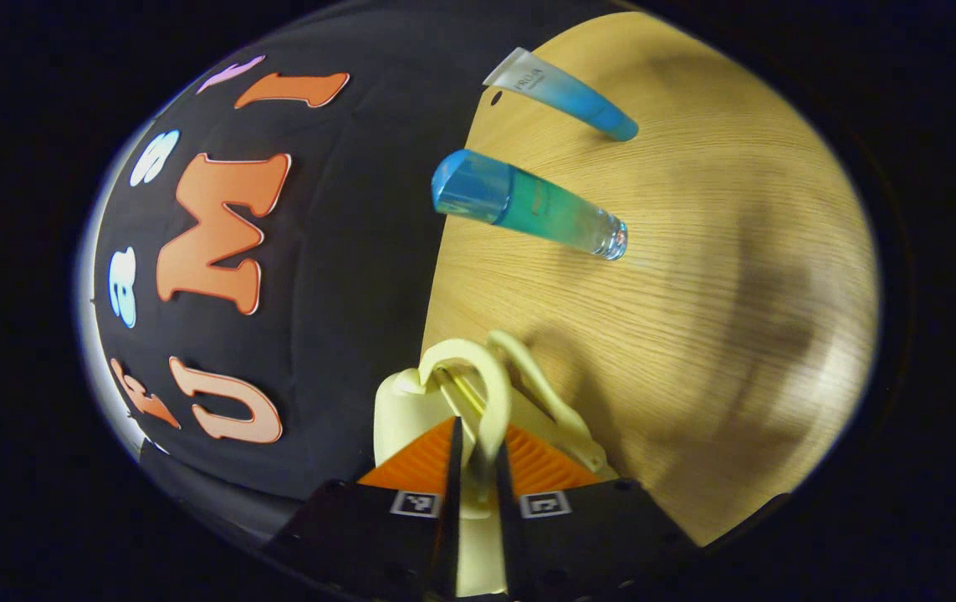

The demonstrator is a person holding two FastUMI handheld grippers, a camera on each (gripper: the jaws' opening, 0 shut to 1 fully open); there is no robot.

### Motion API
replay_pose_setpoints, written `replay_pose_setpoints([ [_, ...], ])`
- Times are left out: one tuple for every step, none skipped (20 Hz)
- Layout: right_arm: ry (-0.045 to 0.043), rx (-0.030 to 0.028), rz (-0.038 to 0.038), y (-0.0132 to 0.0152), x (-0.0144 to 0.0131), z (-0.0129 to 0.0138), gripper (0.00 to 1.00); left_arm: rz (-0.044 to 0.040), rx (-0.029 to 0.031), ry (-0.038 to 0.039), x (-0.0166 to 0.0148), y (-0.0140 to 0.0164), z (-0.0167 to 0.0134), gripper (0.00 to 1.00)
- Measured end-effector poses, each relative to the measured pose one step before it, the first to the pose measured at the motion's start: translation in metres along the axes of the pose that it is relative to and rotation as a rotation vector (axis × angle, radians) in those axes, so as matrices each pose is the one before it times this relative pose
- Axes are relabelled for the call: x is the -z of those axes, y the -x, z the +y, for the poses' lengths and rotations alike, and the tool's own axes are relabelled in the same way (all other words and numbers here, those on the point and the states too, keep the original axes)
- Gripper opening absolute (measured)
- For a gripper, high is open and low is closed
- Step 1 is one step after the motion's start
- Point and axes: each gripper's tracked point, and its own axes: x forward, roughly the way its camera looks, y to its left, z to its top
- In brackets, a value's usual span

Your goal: First open the suitcase, pack the skin care products into it, and then close the suitcase.

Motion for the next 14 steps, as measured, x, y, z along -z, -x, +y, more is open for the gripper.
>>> replay_pose_setpoints([
  [0.00149, 0.00254, -0.00172, 0.00161, 0.00077, -0.00364, 0.95, -0.00751, -0.01106, 0.00277, -0.00085, -0.00253, 0.00029, 0.14],
  [0.00147, 0.00305, -0.00026, -0.0004, 0.00082, -0.00246, 0.95, 0.01188, 0.00709, 0.01864, 0.00252, 0.00792, 0.0041, 0.05],
  [-0.00112, -0.00059, 0.00104, 0.00027, 0.00101, -0.00182, 0.95, 0.00246, 0.00723, 0.03436, 0.00113, -0.0014, 0.00412, 0.04],
  [-0.00061, 0.0019, 0.00199, 0.00032, 0.00179, -0.00322, 0.95, -0.00835, 0.00216, 0.04629, 0.00023, -0.00066, 0.00751, 0.04],
  [-0.00259, -0.00343, 0.00111, 0.00038, 0.00094, -0.00239, 0.95, 0.00402, -0.00069, 0.0433, 0.00144, 0.00278, 0.0073, 0.04],
  [-0.00179, -0.00191, 0.00214, 0.00038, 0.0014, -0.00183, 0.95, -0.00311, -0.00761, 0.04633, -0.00258, 0.00411, 0.00595, 0.04],
  [-0.00222, -0.00334, 0.00161, -0.00041, 0.00164, -0.00118, 0.95, 0.00362, -0.00496, 0.04465, 0.00008, 0.00443, 0.00744, 0.04],
  [-0.00204, -0.00682, 0.00133, -0.00114, 0.00108, -0.00055, 0.95, 0.00109, -0.01084, 0.04481, -0.00088, 0.00401, 0.01161, 0.04],
  [0.00057, -0.00572, 0.00118, -0.00048, 0.0004, -0.001, 0.96, 0.00096, -0.01199, 0.03798, -0.0012, 0.00338, 0.01168, 0.04],
  [0.00157, -0.01089, -0.00053, -0.00099, 0.0005, 0.00012, 0.95, 0.00247, -0.01331, 0.03517, -0.00075, 0.00217, 0.01176, 0.04],
  [0.00386, -0.00708, 0.00043, -0.00126, 0.00094, 0.00003, 0.95, -0.00215, -0.01188, 0.03138, -0.00278, 0.00292, 0.00994, 0.04],
  [0.00205, -0.01145, -0.00027, -0.00059, 0.00017, -0.00011, 0.95, 0.00372, -0.01162, 0.03255, -0.00002, 0.00212, 0.01105, 0.04],
  [0.00116, -0.01194, 0.00058, -0.00059, 0.0005, 0.00047, 0.95, -0.00014, -0.01438, 0.0355, -0.00077, 0.00202, 0.01016, 0.04],
  [0.00037, -0.0108, 0.00213, -0.00022, 0.00135, 0.00029, 0.95, 0.00688, -0.01226, 0.03699, 0.00191, 0.00335, 0.01015, 0.04],
])
